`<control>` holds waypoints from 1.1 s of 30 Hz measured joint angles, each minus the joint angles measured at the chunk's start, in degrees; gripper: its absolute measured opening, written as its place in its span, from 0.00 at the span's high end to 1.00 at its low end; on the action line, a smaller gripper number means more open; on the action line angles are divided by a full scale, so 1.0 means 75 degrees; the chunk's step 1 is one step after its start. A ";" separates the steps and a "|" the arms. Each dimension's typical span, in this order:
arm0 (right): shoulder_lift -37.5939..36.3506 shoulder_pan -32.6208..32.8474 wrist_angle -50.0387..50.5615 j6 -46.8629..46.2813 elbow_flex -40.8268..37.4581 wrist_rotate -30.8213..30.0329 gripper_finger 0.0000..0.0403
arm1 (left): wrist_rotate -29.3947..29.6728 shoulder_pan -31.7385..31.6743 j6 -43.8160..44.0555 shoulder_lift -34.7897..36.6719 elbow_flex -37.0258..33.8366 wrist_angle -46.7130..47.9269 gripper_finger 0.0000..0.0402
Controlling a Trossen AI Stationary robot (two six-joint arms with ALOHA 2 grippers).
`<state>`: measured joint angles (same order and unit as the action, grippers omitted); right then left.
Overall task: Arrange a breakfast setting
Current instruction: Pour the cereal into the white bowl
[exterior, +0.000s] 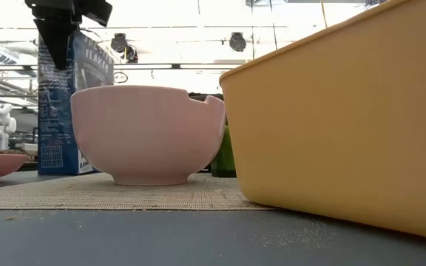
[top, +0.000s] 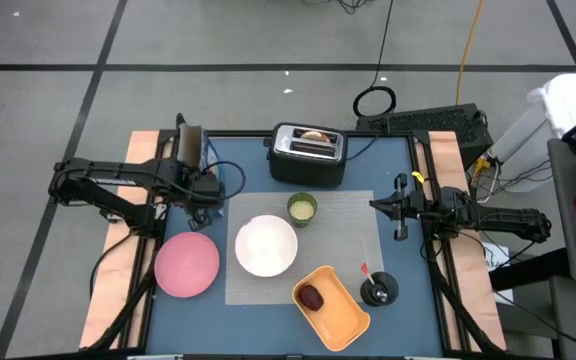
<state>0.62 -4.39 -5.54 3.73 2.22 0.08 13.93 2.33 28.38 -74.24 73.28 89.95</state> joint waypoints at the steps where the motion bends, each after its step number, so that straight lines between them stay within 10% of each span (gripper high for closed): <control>1: -0.0002 -0.0001 0.0000 0.0000 0.0002 0.0000 1.00 | -0.0004 0.0000 -0.0005 0.0000 0.0000 -0.0001 0.94; 33: -0.0003 0.0001 -0.0003 0.0008 0.0003 -0.0001 1.00 | 0.0007 0.0000 -0.0152 -0.0003 0.2620 0.0021 0.99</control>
<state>0.60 -4.38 -5.56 3.78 2.24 0.07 13.99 2.33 27.24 -74.26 92.93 90.11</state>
